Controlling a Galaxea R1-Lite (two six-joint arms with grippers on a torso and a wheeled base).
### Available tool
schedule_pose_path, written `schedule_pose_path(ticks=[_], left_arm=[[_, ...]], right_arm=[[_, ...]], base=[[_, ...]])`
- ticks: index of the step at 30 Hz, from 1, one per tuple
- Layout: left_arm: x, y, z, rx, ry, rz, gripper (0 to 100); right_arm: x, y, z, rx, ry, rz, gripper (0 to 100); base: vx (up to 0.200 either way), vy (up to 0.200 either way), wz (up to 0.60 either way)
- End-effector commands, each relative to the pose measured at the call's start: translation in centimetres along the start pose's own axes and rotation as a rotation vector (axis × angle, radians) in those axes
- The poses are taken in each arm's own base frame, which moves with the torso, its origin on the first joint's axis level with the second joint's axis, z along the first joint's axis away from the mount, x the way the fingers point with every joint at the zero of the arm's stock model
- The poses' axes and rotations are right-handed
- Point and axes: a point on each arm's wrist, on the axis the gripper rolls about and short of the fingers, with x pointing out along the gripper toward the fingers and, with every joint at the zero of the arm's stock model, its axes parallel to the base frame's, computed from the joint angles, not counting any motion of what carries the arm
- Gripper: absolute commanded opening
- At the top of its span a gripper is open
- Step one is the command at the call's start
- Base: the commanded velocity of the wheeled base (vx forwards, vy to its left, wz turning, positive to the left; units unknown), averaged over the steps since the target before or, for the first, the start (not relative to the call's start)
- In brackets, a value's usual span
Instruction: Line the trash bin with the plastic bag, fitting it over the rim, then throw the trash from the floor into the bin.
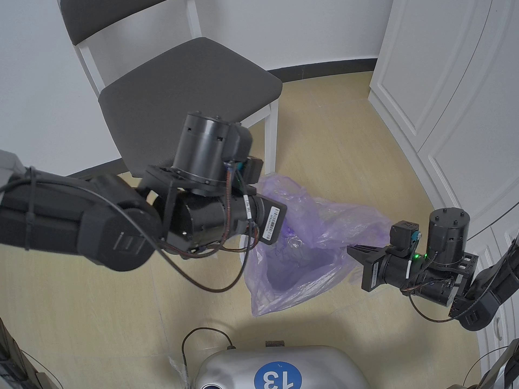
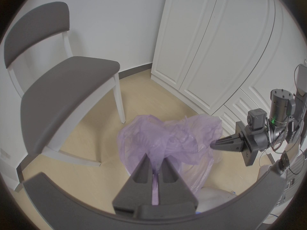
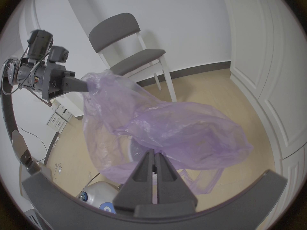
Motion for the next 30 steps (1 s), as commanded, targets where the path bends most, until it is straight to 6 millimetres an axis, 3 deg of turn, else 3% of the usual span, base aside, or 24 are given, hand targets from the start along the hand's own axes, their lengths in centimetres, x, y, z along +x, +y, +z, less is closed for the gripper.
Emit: schedule_pose_path(ticks=[1,8,18,24,30], left_arm=[[3.3,-0.4,-1.1,0.0,0.046,0.004,0],[3.9,1.1,-1.6,-0.034,0.068,0.031,0],[1.1,5.8,-2.4,-0.1,0.077,0.11,0],[1.5,5.7,-2.8,-0.103,0.086,0.105,0],[3.2,4.8,-2.5,-0.102,0.026,0.09,0]], right_arm=[[2.4,-0.8,-1.2,0.008,0.048,-0.019,0],[3.2,0.0,-1.2,0.0,0.05,0.005,0],[5.8,3.3,-0.9,-0.016,0.021,0.089,0],[7.2,3.4,-1.8,-0.014,0.045,0.091,0],[9.0,1.3,-2.8,0.037,0.07,0.062,0]], base=[[0.0,0.0,0.0],[0.0,0.0,0.0],[0.0,0.0,0.0],[0.0,0.0,0.0],[0.0,0.0,0.0]])
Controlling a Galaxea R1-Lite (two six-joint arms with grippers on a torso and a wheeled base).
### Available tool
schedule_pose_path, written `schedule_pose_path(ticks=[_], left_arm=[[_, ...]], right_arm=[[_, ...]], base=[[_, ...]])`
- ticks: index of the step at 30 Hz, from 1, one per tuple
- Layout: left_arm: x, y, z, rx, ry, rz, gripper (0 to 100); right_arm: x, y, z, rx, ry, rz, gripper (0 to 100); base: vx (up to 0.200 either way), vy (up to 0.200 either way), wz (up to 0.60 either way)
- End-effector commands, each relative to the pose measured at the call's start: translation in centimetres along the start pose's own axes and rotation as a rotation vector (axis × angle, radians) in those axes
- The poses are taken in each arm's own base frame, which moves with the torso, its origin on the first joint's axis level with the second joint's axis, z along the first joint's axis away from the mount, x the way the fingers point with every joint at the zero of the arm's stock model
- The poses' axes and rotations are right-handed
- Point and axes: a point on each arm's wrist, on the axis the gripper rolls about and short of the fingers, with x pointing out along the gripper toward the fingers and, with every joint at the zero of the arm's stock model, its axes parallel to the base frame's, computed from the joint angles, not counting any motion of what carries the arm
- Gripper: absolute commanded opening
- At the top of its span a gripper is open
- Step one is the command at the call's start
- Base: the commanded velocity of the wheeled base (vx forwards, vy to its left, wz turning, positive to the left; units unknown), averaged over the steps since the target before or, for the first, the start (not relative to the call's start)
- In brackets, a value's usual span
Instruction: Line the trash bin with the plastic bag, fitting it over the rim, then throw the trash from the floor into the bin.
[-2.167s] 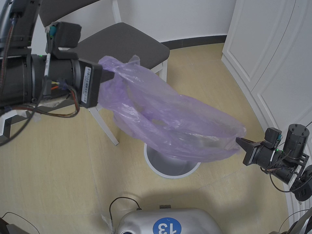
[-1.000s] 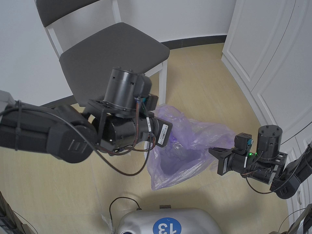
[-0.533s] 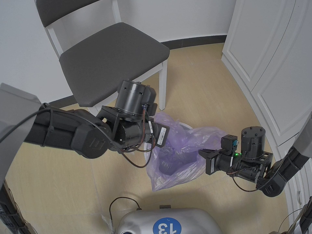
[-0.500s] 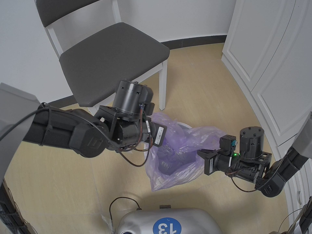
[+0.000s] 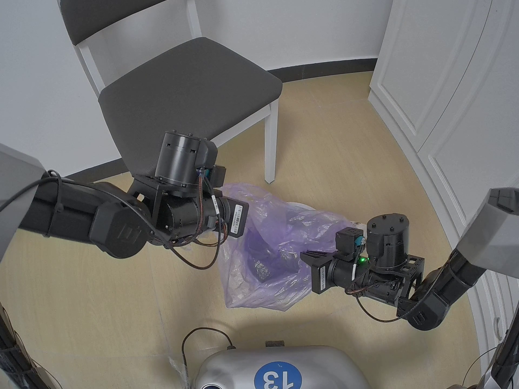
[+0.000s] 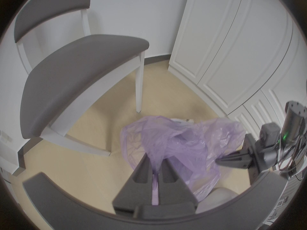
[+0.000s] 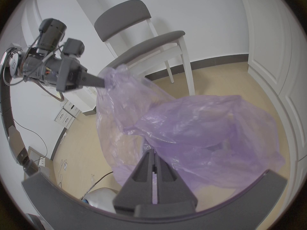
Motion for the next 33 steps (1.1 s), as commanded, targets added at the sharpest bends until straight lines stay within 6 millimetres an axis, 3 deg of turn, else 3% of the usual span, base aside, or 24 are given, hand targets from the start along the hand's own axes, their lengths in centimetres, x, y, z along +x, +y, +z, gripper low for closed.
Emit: schedule_pose_path(ticks=[1,4,15,21,27,32,33], left_arm=[[1.0,-0.8,-0.2,0.004,-0.003,-0.012,0],[1.1,-1.3,0.3,0.007,-0.017,-0.025,0],[0.1,-2.5,0.6,0.018,-0.035,-0.05,0],[0.0,-3.4,0.6,0.011,-0.035,-0.069,0],[0.4,-3.7,0.3,0.009,-0.025,-0.071,0],[2.7,-3.5,-0.2,-0.011,-0.004,-0.058,0],[2.7,-3.5,-0.2,-0.011,-0.004,-0.058,0]], right_arm=[[1.5,-1.5,-1.1,0.031,0.029,-0.025,0],[3.1,-2.6,-1.4,0.125,0.0,0.029,0],[8.3,-4.9,-2.6,0.151,-0.03,0.018,0],[9.1,-4.8,-1.8,0.185,-0.035,0.056,0],[7.2,-5.1,-1.0,0.187,-0.034,0.036,0],[1.5,-5.8,0.9,0.102,-0.004,-0.018,0],[1.5,-5.8,0.9,0.102,-0.004,-0.018,0]], base=[[0.0,0.0,0.0],[0.0,0.0,0.0],[0.0,0.0,0.0],[0.0,0.0,0.0],[0.0,0.0,0.0],[0.0,0.0,0.0],[0.0,0.0,0.0]])
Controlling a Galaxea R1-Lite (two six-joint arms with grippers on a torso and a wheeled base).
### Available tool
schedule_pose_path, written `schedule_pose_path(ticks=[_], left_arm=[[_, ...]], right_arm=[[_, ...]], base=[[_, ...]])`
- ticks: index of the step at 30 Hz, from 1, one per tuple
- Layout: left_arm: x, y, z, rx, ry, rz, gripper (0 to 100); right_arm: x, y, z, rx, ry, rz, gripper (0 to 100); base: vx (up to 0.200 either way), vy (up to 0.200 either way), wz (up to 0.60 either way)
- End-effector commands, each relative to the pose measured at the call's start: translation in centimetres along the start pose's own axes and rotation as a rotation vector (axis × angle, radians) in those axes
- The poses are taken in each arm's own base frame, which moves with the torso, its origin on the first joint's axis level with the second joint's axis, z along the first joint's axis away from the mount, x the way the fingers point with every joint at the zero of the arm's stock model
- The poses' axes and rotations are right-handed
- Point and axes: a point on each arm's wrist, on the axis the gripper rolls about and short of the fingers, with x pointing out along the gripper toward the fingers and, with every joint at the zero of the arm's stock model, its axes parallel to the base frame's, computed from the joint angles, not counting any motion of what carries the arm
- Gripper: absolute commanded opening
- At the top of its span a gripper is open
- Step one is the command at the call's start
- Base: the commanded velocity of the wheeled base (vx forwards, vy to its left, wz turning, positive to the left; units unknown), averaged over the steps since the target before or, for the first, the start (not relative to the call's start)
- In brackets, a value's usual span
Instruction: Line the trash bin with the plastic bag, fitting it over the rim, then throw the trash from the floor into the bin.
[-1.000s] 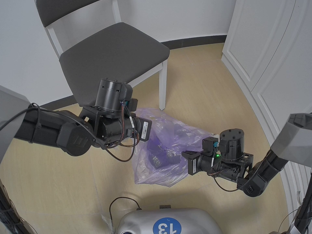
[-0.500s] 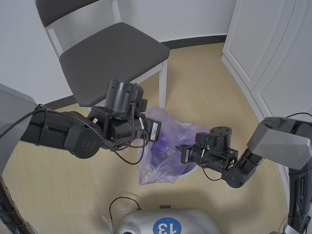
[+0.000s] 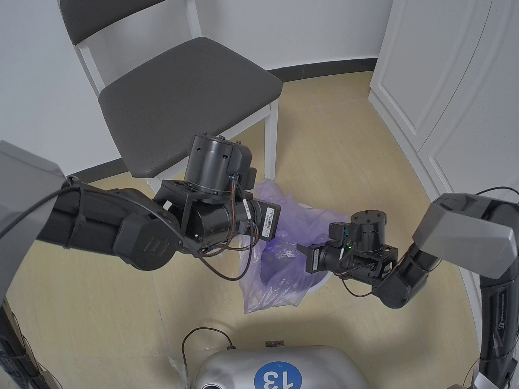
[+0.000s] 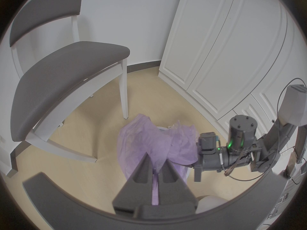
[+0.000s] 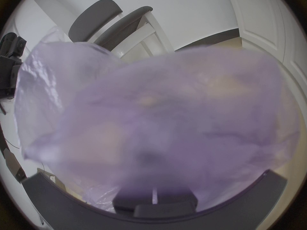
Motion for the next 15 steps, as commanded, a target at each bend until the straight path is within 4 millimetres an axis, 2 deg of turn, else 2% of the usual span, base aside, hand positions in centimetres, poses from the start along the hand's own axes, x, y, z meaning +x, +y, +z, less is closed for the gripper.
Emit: schedule_pose_path(ticks=[1,4,10,15], left_arm=[[2.2,0.3,-0.7,-0.023,0.026,0.014,0],[3.1,1.1,-0.9,-0.033,0.032,0.031,0],[5.9,1.7,-1.2,-0.051,0.036,0.043,0],[7.9,1.5,-1.0,-0.074,0.017,0.04,0]], right_arm=[[-6.3,-0.1,2.8,-0.081,-0.016,-0.052,0],[-8.5,-0.8,3.5,-0.119,0.0,-0.093,0],[-9.3,-1.8,3.1,-0.134,0.039,-0.133,0],[-10.9,-2.4,2.2,-0.172,0.073,-0.159,0]], base=[[0.0,0.0,0.0],[0.0,0.0,0.0],[0.0,0.0,0.0],[0.0,0.0,0.0]])
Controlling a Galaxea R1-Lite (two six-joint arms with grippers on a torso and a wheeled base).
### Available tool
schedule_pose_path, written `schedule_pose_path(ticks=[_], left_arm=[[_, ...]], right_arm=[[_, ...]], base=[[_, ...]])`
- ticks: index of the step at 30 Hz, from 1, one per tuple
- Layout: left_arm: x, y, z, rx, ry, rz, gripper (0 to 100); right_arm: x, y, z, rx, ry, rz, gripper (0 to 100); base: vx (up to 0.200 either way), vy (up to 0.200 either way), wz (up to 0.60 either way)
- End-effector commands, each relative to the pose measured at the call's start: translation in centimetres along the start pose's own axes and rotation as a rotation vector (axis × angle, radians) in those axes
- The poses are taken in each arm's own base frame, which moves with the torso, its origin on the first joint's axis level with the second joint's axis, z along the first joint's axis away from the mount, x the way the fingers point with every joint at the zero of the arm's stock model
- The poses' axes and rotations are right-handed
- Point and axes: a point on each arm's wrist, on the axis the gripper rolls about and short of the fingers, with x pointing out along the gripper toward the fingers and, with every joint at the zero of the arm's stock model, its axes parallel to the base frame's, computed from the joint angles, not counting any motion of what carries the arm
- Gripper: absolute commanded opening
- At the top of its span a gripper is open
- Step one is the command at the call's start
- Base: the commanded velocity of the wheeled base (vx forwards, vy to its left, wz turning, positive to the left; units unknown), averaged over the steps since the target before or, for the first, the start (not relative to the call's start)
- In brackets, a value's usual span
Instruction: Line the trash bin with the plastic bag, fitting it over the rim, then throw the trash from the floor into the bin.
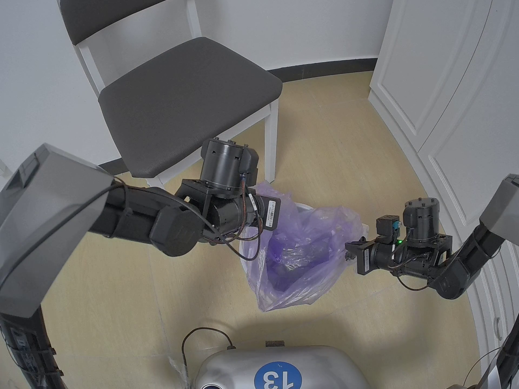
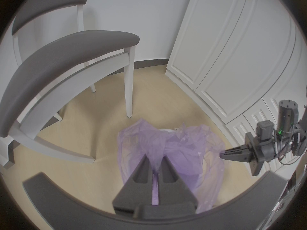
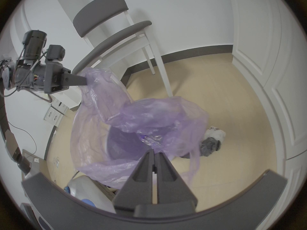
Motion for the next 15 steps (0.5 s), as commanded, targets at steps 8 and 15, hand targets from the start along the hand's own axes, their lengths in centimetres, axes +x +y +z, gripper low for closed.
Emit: schedule_pose_path(ticks=[8,15], left_arm=[[3.1,3.8,-0.6,-0.06,0.011,0.079,0],[-0.4,4.7,-1.5,-0.13,0.042,0.058,0]], right_arm=[[-3.3,-0.2,-2.7,-0.048,0.057,-0.021,0],[-5.3,0.4,-5.4,-0.11,0.092,-0.004,0]], base=[[0.0,0.0,0.0],[0.0,0.0,0.0]])
